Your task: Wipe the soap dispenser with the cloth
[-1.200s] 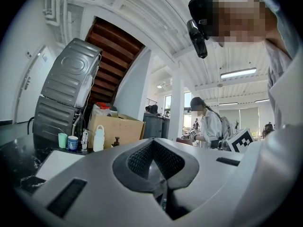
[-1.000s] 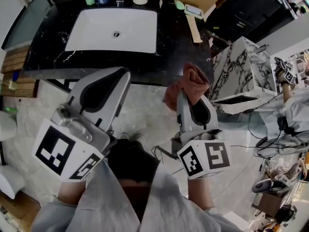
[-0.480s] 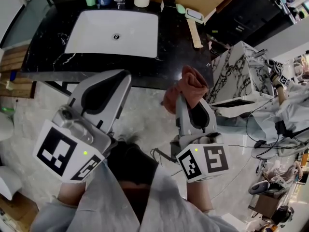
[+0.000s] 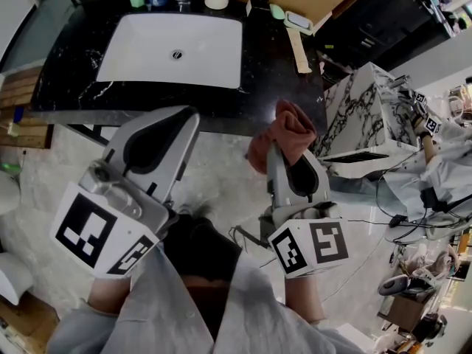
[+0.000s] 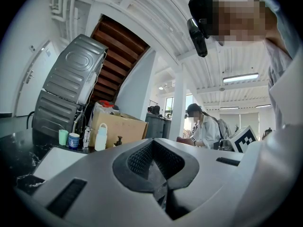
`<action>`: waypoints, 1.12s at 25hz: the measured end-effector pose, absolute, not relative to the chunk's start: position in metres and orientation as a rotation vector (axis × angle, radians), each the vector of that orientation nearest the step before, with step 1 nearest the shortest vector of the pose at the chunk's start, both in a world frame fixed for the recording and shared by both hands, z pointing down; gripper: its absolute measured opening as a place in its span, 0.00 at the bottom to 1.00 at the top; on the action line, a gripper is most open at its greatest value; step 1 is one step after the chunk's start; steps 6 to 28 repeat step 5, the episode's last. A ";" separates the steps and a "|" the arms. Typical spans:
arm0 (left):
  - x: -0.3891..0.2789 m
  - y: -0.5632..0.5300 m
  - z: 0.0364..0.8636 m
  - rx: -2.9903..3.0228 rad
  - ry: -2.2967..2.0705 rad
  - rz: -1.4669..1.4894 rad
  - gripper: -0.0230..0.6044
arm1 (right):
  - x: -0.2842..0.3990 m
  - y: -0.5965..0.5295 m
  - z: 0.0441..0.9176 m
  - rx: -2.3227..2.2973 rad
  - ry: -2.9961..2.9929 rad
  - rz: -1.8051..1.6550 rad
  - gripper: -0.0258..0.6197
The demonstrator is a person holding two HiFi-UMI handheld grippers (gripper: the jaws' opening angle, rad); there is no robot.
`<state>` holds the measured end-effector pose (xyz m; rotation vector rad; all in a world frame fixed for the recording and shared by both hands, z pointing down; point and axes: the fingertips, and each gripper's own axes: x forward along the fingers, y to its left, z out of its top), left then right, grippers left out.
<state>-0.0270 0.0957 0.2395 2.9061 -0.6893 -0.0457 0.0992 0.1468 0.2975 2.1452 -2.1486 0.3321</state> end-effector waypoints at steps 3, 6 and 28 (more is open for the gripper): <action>-0.026 0.092 0.240 2.903 -0.694 -0.048 0.04 | 0.102 0.144 0.298 2.145 -2.144 0.331 0.16; -0.026 0.089 0.240 2.900 -0.698 -0.048 0.04 | 0.103 0.142 0.299 2.144 -2.140 0.331 0.16; -0.026 0.089 0.240 2.900 -0.698 -0.048 0.04 | 0.103 0.142 0.299 2.144 -2.140 0.331 0.16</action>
